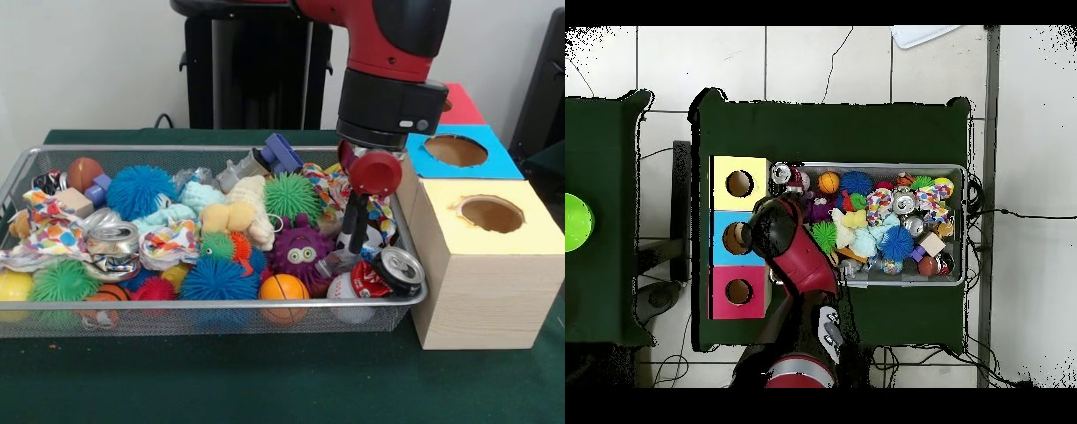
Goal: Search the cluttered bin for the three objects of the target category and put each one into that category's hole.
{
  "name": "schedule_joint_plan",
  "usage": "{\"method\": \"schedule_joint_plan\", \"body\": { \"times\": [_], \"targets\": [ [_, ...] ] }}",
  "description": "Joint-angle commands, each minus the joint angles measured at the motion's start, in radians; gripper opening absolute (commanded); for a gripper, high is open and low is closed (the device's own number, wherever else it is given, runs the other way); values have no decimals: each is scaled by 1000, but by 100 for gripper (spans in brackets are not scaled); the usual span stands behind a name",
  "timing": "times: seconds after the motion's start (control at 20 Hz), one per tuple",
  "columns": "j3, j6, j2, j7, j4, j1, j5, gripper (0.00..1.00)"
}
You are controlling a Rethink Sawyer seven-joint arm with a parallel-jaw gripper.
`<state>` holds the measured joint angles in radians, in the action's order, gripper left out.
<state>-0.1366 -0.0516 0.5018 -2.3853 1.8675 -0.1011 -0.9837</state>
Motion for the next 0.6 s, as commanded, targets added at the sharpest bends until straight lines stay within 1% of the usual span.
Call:
{"method": "schedule_joint_plan", "body": {
  "times": [0.05,0.2,0.4,0.5,0.6],
  "targets": [
    [83,-38,-21,-253,27,8,-5,100],
    [119,-78,-29,-270,33,40,34,100],
    [183,-149,-57,-306,35,111,127,100],
    [216,-188,-76,-324,36,158,189,100],
    [227,-204,-85,-325,31,171,212,100]
  ]
}}
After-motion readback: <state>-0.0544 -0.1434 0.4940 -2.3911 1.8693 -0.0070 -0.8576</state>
